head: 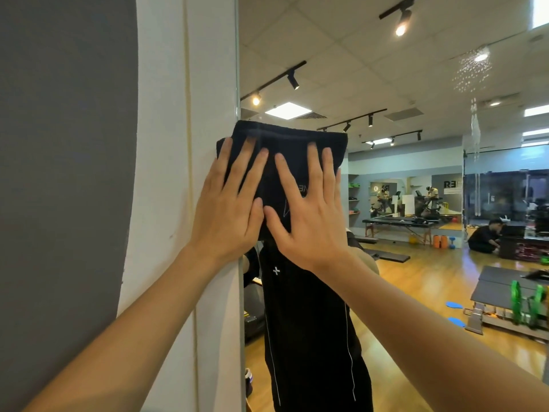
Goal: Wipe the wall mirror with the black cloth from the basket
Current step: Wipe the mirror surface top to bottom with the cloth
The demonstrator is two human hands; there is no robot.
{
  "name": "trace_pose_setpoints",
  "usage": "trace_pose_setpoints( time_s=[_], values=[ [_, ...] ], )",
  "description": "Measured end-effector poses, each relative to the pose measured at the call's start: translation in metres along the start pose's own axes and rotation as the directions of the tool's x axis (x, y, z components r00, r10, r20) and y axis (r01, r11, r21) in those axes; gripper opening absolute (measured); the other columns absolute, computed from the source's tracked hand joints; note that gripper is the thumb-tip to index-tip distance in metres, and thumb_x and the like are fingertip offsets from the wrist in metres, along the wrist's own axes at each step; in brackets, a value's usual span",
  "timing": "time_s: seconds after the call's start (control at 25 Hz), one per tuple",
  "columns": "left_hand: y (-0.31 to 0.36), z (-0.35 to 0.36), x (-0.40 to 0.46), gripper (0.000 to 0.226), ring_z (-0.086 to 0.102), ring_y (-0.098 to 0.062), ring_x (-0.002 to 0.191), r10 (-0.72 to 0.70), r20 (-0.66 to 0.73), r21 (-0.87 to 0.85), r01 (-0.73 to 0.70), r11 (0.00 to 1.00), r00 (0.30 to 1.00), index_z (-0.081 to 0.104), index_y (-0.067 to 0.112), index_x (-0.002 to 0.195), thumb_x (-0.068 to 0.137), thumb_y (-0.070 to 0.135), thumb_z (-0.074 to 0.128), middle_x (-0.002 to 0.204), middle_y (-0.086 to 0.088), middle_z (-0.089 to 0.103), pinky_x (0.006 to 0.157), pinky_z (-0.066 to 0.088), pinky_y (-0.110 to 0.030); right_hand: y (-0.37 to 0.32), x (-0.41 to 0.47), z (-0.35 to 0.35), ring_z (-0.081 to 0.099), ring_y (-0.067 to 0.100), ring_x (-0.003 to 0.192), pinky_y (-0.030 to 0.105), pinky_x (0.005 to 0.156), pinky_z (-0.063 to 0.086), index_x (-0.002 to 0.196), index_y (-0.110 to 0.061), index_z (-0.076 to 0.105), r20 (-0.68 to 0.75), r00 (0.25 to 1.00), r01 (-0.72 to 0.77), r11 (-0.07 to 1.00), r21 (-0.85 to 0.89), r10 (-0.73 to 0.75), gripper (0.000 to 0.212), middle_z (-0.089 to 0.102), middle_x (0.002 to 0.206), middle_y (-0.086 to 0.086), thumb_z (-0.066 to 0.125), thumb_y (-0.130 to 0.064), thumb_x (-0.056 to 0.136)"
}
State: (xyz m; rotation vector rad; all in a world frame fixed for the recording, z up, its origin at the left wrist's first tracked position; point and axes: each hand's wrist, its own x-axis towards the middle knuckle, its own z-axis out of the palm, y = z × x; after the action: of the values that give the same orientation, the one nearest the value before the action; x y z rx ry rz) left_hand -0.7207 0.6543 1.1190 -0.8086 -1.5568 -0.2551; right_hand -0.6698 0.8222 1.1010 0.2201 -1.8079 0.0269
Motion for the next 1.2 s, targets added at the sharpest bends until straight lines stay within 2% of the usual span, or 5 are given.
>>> trace_pose_setpoints(
  time_s=[0.36,0.6,0.84,1.0,1.2],
  values=[
    [-0.006,0.005,0.021,0.071,-0.002,-0.038,0.161,0.009,0.018,0.033,-0.009,0.999,1.000,0.018,0.012,0.165,0.099,0.033,0.035,0.174,-0.016,0.003,0.128,0.008,-0.061,0.019,0.033,0.003,0.005,0.044,0.159,0.062,0.127,0.014,0.164,-0.021,0.030,-0.110,0.987,0.112,0.993,-0.035,-0.115,0.077,0.014,0.171,0.022,0.041,-0.059,0.098],
    [-0.033,0.000,0.122,0.070,0.001,-0.038,0.160,-0.026,-0.050,0.094,0.031,0.995,0.998,0.018,0.015,0.165,0.100,0.039,0.025,0.174,-0.013,0.004,0.130,0.006,-0.058,0.036,0.137,-0.019,0.016,0.047,0.156,0.060,0.129,0.009,0.163,-0.024,0.032,-0.171,0.976,0.110,0.981,-0.159,-0.137,0.075,0.024,0.168,0.025,0.030,-0.060,0.098],
    [-0.060,-0.021,0.227,0.067,0.002,-0.037,0.160,-0.063,-0.061,0.131,0.071,0.989,0.996,0.016,0.015,0.165,0.103,0.041,0.022,0.174,-0.012,0.003,0.130,0.009,-0.052,0.048,0.247,-0.049,0.014,0.046,0.157,0.058,0.129,0.002,0.166,-0.027,0.022,-0.117,0.985,0.092,0.957,-0.276,-0.129,0.076,0.020,0.168,0.027,0.020,-0.061,0.098],
    [-0.071,-0.030,0.273,0.060,0.000,-0.034,0.160,-0.082,-0.071,0.112,0.090,0.990,0.994,0.015,0.016,0.165,0.110,0.037,0.029,0.174,-0.008,0.000,0.128,0.018,-0.053,0.055,0.297,-0.065,0.012,0.045,0.157,0.054,0.130,0.006,0.166,-0.027,0.018,-0.096,0.986,0.109,0.962,-0.250,-0.137,0.079,0.017,0.170,0.025,0.017,-0.062,0.096],
    [-0.081,-0.031,0.313,0.059,0.001,-0.032,0.160,-0.103,-0.104,0.094,0.113,0.989,0.989,0.016,0.019,0.165,0.111,0.039,0.027,0.174,-0.005,0.002,0.128,0.017,-0.052,0.061,0.336,-0.077,0.016,0.041,0.156,0.052,0.130,0.011,0.166,-0.030,0.018,-0.099,0.985,0.114,0.962,-0.247,-0.142,0.073,0.021,0.168,0.021,0.021,-0.062,0.100]
  ],
)
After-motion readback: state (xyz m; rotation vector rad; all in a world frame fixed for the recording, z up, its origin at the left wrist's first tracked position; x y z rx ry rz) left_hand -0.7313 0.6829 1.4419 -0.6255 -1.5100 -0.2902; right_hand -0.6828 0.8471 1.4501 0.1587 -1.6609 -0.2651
